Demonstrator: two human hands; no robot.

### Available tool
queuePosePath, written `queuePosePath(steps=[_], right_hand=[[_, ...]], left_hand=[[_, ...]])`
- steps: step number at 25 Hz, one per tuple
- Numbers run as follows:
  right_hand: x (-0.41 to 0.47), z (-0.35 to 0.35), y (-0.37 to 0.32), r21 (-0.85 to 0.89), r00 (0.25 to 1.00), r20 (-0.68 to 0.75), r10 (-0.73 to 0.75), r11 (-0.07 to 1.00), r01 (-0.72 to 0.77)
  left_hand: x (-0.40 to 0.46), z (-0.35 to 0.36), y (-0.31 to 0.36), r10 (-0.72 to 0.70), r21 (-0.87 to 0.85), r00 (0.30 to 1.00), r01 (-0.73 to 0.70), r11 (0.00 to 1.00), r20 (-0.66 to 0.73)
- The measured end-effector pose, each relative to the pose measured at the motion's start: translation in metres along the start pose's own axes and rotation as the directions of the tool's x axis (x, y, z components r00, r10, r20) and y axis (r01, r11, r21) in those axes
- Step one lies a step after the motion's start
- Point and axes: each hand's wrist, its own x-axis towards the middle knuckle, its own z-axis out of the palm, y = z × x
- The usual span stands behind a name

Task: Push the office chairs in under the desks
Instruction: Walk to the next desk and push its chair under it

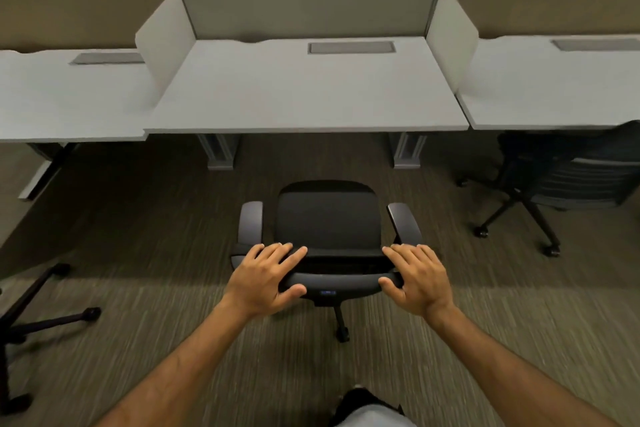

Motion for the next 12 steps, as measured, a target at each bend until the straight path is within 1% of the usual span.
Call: queuePosePath(steps=[2, 8, 12], right_hand=[[0.025, 0.003, 0.013, -0.017, 1.000, -0.004, -0.031, 0.999, 0.031], [0.091, 0.014, 0.034, 0.003, 1.000, 0.015, -0.022, 1.000, 0.022], [0.133, 0.026, 0.045, 0.006, 0.999, 0.033, -0.002, 1.000, 0.001]], left_hand=[[0.021, -0.002, -0.009, -0.018, 0.014, 1.000, 0.018, 1.000, -0.005], [0.075, -0.004, -0.041, -0.076, -0.004, 0.997, 0.076, 0.997, -0.034], [0.110, -0.003, -0.073, -0.073, -0.019, 0.996, 0.072, 0.997, -0.044]])
